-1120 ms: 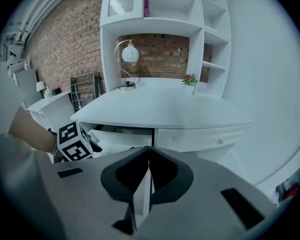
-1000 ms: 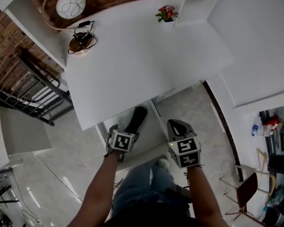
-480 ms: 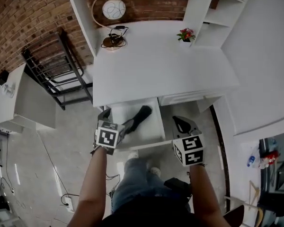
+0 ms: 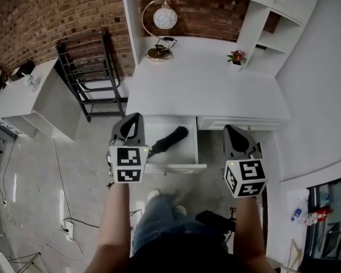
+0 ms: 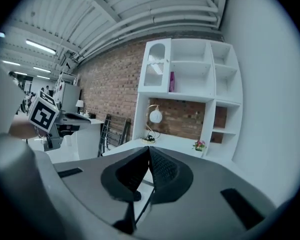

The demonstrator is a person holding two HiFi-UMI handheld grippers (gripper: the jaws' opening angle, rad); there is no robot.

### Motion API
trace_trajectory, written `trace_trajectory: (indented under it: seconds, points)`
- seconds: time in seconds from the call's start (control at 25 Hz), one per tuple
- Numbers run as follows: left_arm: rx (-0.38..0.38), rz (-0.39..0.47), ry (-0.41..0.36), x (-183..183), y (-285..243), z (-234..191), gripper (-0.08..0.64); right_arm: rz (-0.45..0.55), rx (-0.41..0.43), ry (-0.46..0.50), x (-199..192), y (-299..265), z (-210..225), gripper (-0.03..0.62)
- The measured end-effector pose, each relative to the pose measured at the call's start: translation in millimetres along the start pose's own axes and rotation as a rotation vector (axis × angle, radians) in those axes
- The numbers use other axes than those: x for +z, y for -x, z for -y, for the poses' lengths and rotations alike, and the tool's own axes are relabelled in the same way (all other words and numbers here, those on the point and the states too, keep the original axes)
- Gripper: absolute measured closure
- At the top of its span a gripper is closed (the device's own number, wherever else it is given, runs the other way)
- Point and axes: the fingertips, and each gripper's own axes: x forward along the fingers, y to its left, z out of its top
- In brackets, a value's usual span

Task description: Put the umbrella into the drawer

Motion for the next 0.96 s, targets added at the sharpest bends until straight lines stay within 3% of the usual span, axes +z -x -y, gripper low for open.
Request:
trace_trajectory:
  seconds: [0.44, 0.64, 0.96]
  points:
    - [0.071, 0.230, -0.031, 90.3, 34.6, -56.3, 0.558, 0.219, -0.091, 0.148, 105.8, 26.7, -10.3, 0.592]
    - [0.060, 0.322, -0.056, 123.7, 41.9, -65.9, 0.558, 0.261, -0.140, 0.178, 132.6, 28.9, -10.3, 0.592]
    - [0.065, 0.389, -0.047, 145.2, 53.6, -79.3, 0.558, 0.303, -0.185, 0.200, 152.0, 38.9, -11.6, 0.592]
